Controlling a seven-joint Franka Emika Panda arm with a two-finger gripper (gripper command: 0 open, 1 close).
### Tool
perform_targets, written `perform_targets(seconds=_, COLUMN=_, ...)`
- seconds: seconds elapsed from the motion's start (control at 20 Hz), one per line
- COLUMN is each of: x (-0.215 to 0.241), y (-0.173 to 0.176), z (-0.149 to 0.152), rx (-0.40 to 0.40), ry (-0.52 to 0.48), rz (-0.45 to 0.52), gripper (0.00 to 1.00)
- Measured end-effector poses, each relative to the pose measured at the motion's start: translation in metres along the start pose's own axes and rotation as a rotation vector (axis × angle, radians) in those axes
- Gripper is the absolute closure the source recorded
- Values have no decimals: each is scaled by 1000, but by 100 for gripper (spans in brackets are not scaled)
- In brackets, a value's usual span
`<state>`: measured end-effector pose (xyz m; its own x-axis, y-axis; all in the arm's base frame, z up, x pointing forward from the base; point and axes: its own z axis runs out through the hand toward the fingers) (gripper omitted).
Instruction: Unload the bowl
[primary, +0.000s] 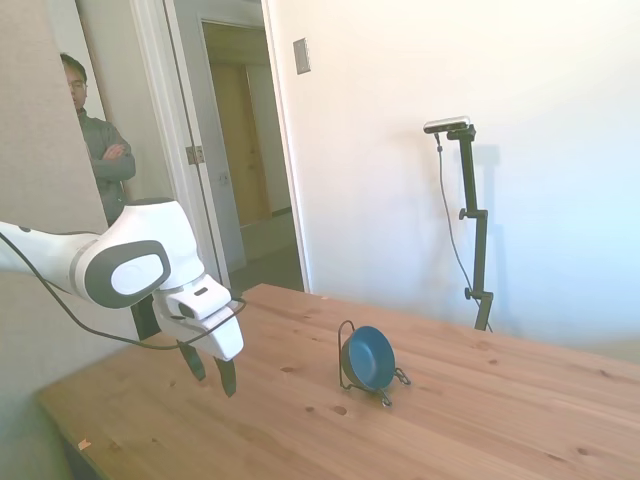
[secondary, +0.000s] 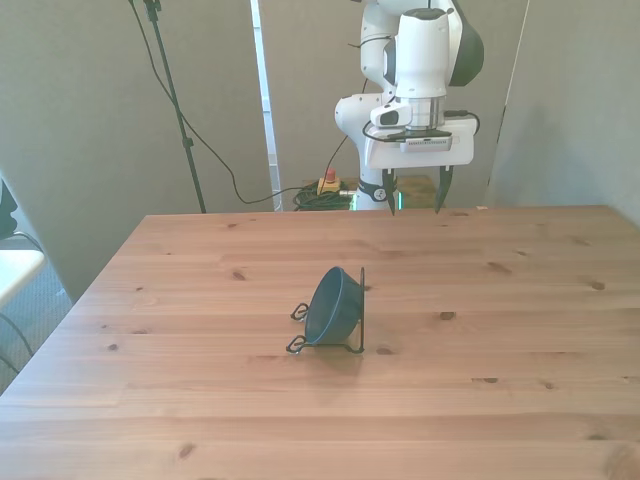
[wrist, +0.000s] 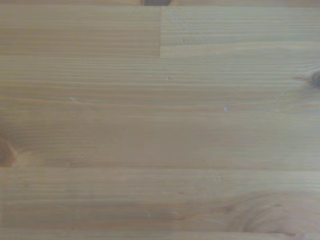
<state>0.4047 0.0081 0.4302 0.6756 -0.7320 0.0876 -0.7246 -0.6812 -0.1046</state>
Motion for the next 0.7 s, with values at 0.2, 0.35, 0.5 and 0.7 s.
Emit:
perform_targets(seconds=0.2, x=1, y=0, z=1, rx=-2, ry=-3, rz=1, gripper=0)
perform_targets(seconds=0.35, x=1, y=0, z=1, rx=-2, ry=-3, rz=1, gripper=0)
perform_targets(seconds=0.5, x=3, y=-1, z=-1, rx=3, ry=0, rz=4, gripper=0)
perform_targets(seconds=0.7, x=14, y=-2, z=-10, rx=20, ry=8, rz=20, gripper=0)
